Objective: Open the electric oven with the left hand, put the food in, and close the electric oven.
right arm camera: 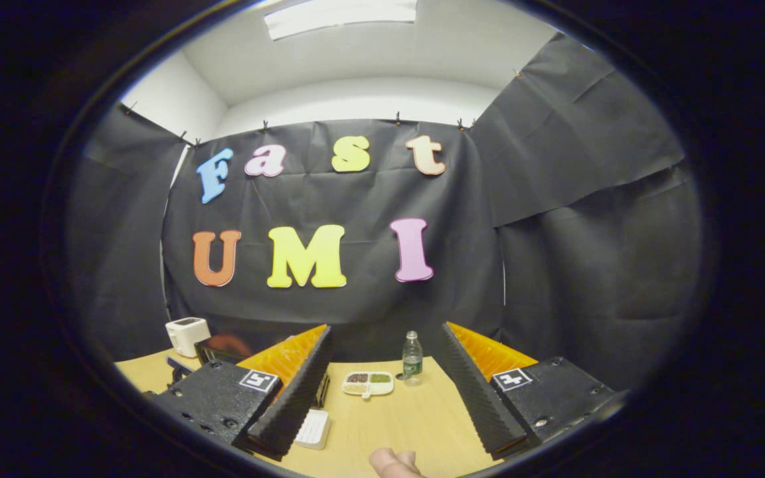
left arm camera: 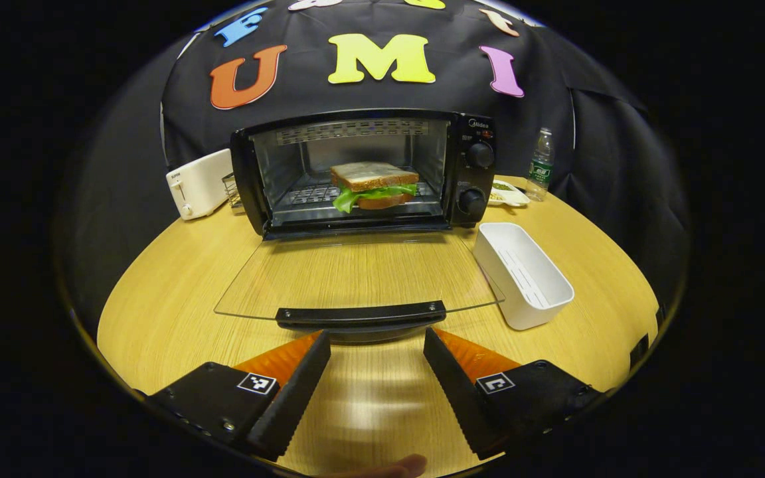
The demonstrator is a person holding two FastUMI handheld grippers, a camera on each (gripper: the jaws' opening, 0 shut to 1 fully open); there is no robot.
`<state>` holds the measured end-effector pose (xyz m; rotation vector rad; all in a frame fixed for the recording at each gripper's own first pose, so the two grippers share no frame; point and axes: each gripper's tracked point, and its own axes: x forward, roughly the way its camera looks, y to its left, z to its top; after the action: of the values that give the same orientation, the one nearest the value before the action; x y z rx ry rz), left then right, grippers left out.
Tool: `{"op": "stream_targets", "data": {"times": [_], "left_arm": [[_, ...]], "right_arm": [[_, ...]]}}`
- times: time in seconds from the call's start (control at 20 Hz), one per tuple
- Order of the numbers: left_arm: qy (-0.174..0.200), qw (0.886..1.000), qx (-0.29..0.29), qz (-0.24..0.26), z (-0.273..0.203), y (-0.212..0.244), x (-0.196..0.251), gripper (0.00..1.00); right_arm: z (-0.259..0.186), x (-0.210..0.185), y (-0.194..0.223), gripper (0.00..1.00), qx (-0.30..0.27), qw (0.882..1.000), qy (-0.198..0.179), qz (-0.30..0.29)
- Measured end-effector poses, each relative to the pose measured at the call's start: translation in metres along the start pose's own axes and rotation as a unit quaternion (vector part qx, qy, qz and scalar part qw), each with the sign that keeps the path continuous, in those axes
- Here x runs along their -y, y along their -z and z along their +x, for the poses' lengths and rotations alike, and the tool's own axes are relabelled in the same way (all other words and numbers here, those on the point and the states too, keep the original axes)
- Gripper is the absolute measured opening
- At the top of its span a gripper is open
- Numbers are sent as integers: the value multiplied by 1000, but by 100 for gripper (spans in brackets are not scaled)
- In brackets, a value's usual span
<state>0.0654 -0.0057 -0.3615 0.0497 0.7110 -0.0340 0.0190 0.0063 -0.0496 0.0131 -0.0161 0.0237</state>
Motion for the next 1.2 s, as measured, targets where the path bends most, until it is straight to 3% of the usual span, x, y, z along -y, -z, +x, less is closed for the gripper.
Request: {"op": "stream_targets", "data": {"times": [0.65, 1.2], "left_arm": [[-11, 1000, -12, -9, 10, -7, -3, 93], [-24, 1000, 20, 2, -3, -35, -5, 94]], "right_arm": [[13, 20, 15, 100, -19, 1000, -2, 22], [17, 29, 23, 99, -27, 999, 2, 36]]}}
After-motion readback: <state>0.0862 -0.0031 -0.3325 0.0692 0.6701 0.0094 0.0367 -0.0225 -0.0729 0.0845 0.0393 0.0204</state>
